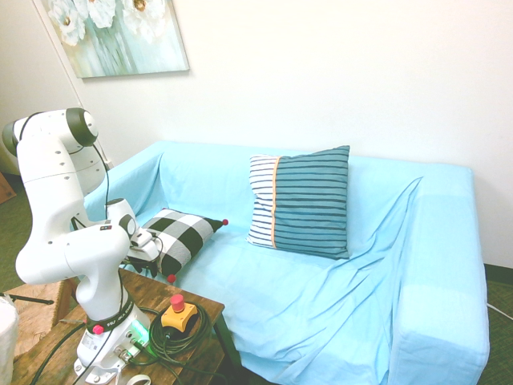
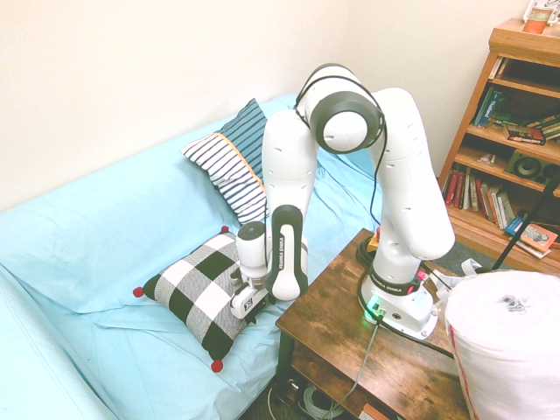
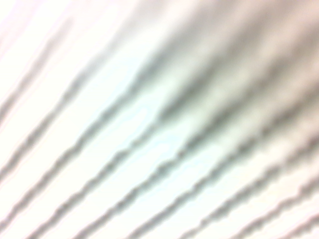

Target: Lift the pillow

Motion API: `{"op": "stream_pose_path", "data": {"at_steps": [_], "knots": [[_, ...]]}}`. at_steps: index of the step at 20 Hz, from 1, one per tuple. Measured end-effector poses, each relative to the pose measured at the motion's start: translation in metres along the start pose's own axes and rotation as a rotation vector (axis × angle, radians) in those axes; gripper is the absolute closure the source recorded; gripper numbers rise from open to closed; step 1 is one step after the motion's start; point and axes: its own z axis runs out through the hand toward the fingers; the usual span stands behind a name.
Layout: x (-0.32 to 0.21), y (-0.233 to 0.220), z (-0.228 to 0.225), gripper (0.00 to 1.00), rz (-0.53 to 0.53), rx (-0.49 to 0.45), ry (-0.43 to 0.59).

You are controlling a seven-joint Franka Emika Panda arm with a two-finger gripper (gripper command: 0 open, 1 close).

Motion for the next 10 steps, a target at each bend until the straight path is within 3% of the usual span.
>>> {"op": "stream_pose_path", "data": {"at_steps": [5,10], "knots": [[0.045,-0.040,-0.031,0.00,0.015,0.027,0.021],[0.105,-0.095,-0.094,0.00,0.029,0.094,0.064]]}}
